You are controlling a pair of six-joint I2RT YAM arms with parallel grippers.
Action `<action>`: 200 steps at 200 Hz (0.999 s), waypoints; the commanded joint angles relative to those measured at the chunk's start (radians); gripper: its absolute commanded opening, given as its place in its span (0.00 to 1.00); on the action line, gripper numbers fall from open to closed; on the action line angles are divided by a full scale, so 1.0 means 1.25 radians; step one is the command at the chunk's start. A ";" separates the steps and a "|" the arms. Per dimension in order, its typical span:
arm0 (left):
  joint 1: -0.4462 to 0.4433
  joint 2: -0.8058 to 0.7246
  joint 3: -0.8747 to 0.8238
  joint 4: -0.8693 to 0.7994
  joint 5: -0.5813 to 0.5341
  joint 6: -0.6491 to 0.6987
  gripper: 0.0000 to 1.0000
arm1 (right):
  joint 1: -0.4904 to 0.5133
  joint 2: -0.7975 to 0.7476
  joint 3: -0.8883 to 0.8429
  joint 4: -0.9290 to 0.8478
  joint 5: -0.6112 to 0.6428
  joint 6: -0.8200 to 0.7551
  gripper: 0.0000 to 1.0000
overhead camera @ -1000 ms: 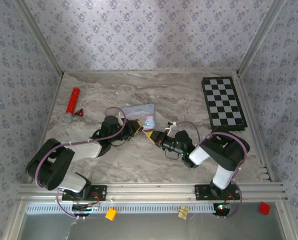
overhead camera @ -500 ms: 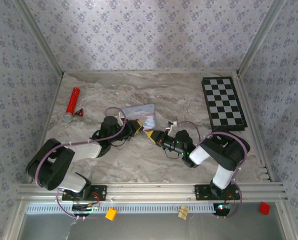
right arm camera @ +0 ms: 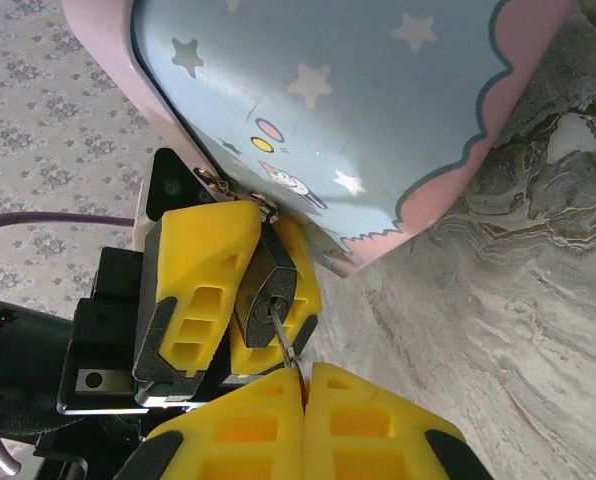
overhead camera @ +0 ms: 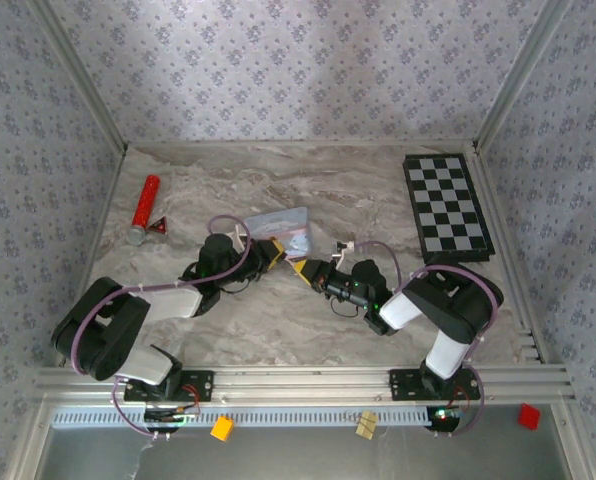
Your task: Unlock the padlock with the key
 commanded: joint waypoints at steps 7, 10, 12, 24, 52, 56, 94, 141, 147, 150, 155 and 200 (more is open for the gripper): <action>0.004 -0.019 0.013 0.067 0.024 0.004 0.00 | -0.003 -0.015 0.014 0.020 -0.004 0.004 0.00; 0.004 -0.021 0.012 0.066 0.024 0.005 0.00 | -0.002 -0.016 0.014 0.020 -0.003 0.004 0.00; 0.004 -0.021 0.012 0.065 0.024 0.005 0.00 | -0.003 -0.016 0.014 0.020 -0.005 0.004 0.00; 0.003 -0.024 0.012 0.060 0.026 0.006 0.00 | -0.002 -0.015 0.015 0.020 -0.004 0.005 0.00; 0.000 -0.025 0.008 0.064 0.023 0.005 0.00 | -0.002 -0.013 0.019 0.020 -0.005 0.004 0.00; -0.001 -0.026 0.008 0.064 0.022 0.005 0.00 | -0.001 -0.012 0.020 0.019 -0.005 0.005 0.00; -0.007 -0.023 0.009 0.074 0.019 0.001 0.00 | -0.001 -0.011 0.021 0.020 -0.002 0.007 0.00; -0.015 -0.026 0.003 0.083 0.010 -0.003 0.00 | 0.000 -0.008 0.022 0.020 0.005 0.013 0.00; -0.015 -0.025 0.002 0.084 0.009 -0.003 0.00 | 0.001 -0.008 0.023 0.020 0.005 0.014 0.00; -0.015 -0.026 0.002 0.085 0.007 -0.002 0.00 | 0.001 -0.008 0.023 0.020 0.005 0.015 0.00; -0.016 -0.027 0.000 0.085 0.005 -0.002 0.00 | 0.002 -0.008 0.024 0.020 0.005 0.017 0.00; -0.021 -0.020 -0.004 0.117 -0.007 0.003 0.00 | 0.011 -0.008 0.027 0.020 0.013 0.029 0.00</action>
